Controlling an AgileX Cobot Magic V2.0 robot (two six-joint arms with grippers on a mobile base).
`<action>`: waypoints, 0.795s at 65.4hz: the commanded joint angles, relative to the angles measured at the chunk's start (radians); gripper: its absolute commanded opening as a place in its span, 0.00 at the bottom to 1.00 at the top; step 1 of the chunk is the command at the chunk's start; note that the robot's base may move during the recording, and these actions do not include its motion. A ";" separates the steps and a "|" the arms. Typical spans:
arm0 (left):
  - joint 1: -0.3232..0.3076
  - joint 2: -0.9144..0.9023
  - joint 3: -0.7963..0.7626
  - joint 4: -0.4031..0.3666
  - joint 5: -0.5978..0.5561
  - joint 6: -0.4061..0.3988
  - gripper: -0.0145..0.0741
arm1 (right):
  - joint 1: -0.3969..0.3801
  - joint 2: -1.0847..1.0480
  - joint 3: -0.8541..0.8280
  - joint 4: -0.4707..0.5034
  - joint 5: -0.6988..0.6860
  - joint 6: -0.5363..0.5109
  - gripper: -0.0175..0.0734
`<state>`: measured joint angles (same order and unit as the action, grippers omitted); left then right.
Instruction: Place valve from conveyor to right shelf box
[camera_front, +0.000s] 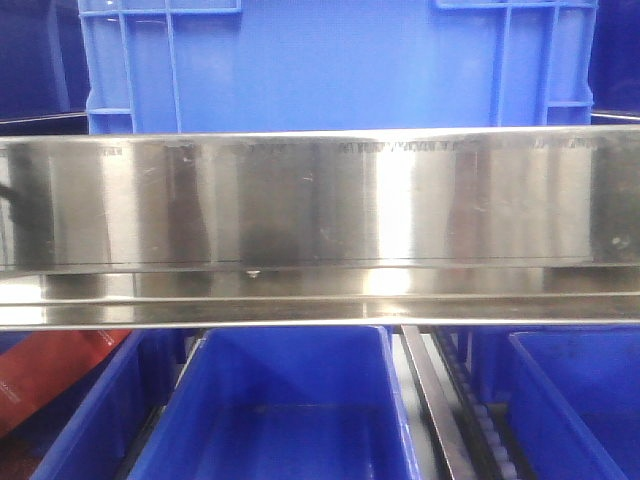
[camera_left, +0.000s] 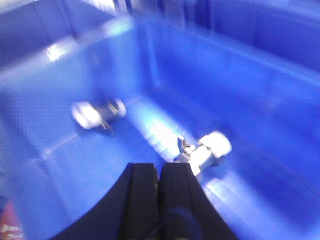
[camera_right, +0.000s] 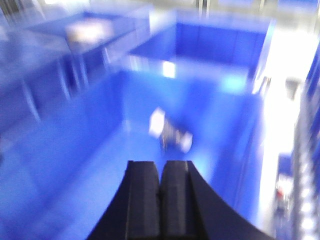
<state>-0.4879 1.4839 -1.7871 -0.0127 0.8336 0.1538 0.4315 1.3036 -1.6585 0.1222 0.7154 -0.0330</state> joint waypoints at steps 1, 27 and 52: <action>0.005 -0.058 0.015 -0.001 0.057 -0.009 0.04 | -0.001 -0.086 0.056 -0.014 -0.018 -0.002 0.01; 0.005 -0.540 0.718 -0.015 -0.402 -0.087 0.04 | -0.001 -0.561 0.678 -0.078 -0.274 -0.002 0.01; 0.005 -0.953 1.284 -0.032 -0.701 -0.087 0.04 | -0.001 -0.983 1.198 -0.131 -0.404 -0.002 0.01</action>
<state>-0.4856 0.5811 -0.5852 -0.0371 0.1956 0.0758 0.4315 0.3808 -0.5275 0.0000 0.3553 -0.0330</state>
